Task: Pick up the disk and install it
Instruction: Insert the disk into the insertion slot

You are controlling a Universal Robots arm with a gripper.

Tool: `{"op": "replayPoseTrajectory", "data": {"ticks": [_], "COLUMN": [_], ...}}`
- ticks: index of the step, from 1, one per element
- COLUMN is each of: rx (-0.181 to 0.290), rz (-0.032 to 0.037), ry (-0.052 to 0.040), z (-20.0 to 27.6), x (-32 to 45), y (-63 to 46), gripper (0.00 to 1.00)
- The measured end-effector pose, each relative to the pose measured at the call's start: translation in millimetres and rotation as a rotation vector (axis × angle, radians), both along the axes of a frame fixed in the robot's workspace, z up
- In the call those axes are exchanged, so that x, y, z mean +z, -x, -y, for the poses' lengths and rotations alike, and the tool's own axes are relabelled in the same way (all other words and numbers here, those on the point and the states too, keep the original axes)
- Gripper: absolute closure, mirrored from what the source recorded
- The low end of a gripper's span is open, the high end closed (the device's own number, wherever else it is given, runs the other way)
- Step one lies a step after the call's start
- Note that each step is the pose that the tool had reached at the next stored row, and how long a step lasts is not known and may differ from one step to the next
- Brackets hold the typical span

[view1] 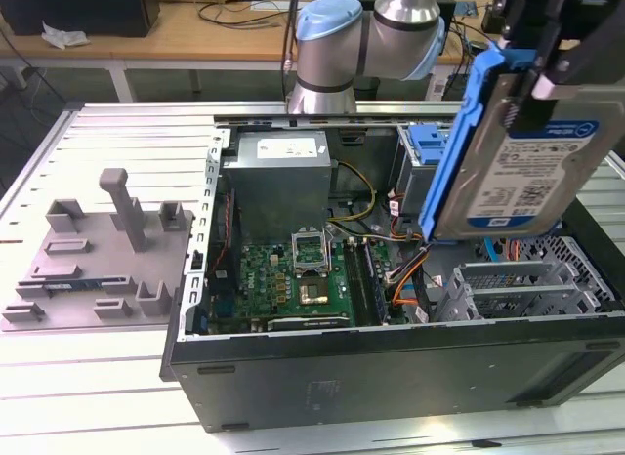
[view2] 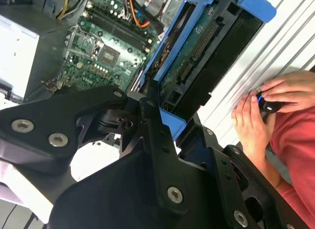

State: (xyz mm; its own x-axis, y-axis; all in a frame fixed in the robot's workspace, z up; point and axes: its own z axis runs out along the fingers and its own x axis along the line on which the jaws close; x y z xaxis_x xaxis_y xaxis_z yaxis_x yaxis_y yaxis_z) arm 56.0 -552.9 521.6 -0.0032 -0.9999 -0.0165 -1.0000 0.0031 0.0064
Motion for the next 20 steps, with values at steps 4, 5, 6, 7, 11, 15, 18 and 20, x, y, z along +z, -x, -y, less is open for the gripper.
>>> {"op": "replayPoseTrajectory", "data": {"ticks": [4, 5, 6, 7, 11, 15, 18, 20], "rx": [0.000, 0.000, 0.000, 0.000, 0.000, 0.000, 0.000, 0.000], "rz": [0.0000, 0.0000, 0.0000, 0.0000, 0.0000, 0.0000, 0.0000, 0.0000], "ry": [0.0000, -0.0001, -0.0001, -0.0001, 0.0000, -0.0001, -0.0001, 0.0000], "z": [1.4, 1.7, 2.0, 2.6, 3.5, 4.2, 4.6, 4.8], "x": [-0.3, -0.4, -0.5, -0.8, -2.3, -3.8, -5.2, -6.0], "y": [-11.6, -14.0, -16.5, -20.7, -29.9, -38.0, -44.4, -48.1], "gripper": [0.64, 0.64, 0.64, 0.64, 0.64, 0.64, 0.64, 0.64]}}
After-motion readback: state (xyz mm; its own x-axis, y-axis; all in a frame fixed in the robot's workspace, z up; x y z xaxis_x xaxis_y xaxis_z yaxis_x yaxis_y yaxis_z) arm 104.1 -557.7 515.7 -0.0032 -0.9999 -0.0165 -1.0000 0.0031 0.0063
